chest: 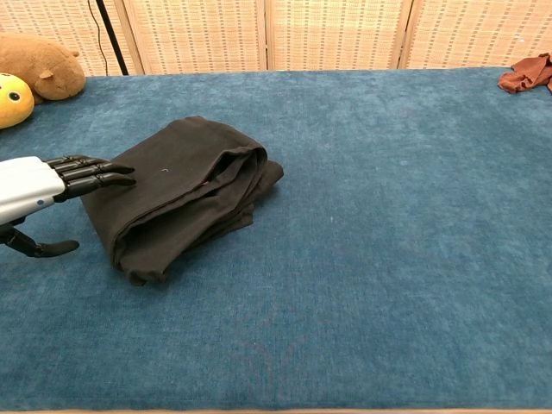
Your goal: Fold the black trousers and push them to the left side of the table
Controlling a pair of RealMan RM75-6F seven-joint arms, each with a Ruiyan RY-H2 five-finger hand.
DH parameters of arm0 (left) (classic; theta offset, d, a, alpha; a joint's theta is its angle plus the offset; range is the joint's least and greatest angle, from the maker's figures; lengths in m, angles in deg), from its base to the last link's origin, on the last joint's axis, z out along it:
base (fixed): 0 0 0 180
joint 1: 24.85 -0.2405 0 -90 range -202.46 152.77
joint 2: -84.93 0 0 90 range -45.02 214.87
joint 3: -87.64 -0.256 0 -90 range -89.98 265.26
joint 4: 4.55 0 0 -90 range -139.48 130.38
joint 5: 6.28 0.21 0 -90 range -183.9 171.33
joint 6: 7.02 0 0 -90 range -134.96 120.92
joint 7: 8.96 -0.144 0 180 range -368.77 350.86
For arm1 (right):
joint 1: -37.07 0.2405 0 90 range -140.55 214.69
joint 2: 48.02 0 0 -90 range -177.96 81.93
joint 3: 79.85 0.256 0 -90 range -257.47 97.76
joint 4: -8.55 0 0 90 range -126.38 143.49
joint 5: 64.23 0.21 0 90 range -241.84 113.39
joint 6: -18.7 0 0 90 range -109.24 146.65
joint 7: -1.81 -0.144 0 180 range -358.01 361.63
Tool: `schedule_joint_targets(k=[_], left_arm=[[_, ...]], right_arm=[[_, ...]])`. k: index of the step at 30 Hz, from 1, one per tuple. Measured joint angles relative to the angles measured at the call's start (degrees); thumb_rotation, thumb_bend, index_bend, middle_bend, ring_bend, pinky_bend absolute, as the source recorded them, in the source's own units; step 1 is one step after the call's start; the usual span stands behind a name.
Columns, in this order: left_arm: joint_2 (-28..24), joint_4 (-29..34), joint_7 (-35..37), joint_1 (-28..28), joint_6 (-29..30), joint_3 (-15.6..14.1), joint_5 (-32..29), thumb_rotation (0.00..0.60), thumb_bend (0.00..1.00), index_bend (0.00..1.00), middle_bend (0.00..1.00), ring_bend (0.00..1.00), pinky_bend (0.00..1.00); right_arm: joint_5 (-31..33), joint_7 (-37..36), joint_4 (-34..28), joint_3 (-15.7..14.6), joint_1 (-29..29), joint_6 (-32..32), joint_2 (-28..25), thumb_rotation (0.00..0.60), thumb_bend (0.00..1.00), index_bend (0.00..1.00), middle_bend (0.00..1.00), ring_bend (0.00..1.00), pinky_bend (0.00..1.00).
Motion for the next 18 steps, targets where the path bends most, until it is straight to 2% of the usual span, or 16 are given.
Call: schedule_joint_targets(k=[12,18], left_arm=[[4.97,-4.76,-2.25,1.54,-1.6,2.18,-1.08,0.6,0.3,0.03,0.0,0.0,0.08],[6.77,-7.28,-2.35,1.94,-2.64,2.37,-1.33,0.6,0.3,0.03,0.0,0.0,0.08]], right_arm=[[-0.07,-0.21,0.05,0.02,-0.03,-0.14,-0.06,0.6,0.0,0.0,0.0,0.0,0.0],[-0.1,-0.41,-0.14,0.01,-0.08,-0.17,-0.19,0.6,0.0,0.0,0.0,0.0,0.0]])
